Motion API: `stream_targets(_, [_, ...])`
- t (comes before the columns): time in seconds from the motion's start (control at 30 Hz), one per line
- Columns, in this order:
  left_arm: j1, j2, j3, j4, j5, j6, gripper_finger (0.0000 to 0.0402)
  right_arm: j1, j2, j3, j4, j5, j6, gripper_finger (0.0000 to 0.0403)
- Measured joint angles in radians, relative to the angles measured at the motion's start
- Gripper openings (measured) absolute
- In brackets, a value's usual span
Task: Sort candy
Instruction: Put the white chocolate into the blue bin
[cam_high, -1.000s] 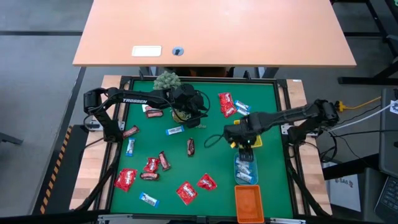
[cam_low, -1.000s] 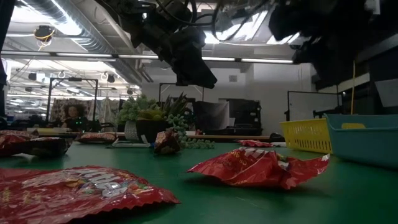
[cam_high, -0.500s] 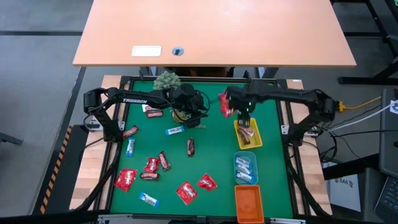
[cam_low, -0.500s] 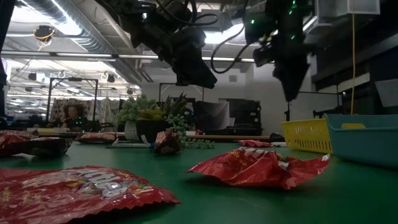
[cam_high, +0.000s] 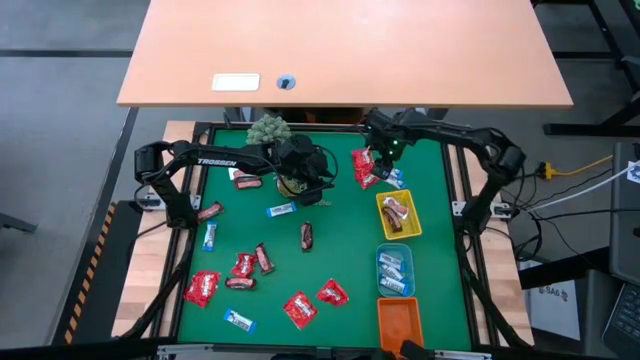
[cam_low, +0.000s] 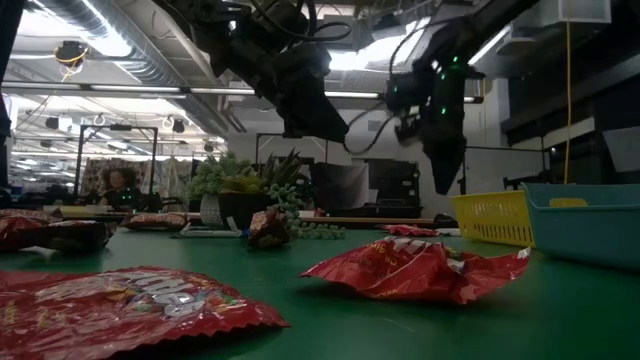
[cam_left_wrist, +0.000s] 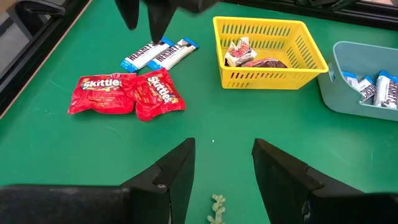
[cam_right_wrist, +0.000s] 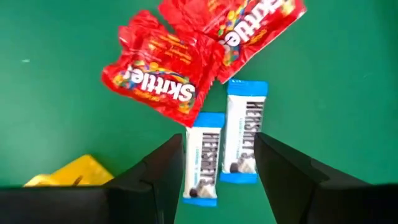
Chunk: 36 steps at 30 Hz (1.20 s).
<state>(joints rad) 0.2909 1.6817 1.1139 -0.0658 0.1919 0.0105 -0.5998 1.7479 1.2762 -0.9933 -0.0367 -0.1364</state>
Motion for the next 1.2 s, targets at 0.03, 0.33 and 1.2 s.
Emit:
stream_targets(0.03, [0.0,0.0,0.0,0.0,0.0,0.0,0.0156,-0.004,0.016,0.0,0.003,0.0,0.0,0.0193])
stream_targets(0.33, [0.0,0.0,0.0,0.0,0.0,0.0,0.0156,-0.003,0.118,-0.001,0.011,0.025,0.042,0.0193])
stream_targets(1.2, [-0.016,0.0,0.0,0.0,-0.001,0.0,0.0156,-0.005,0.189,-0.001,0.076,0.17,0.091,0.0193])
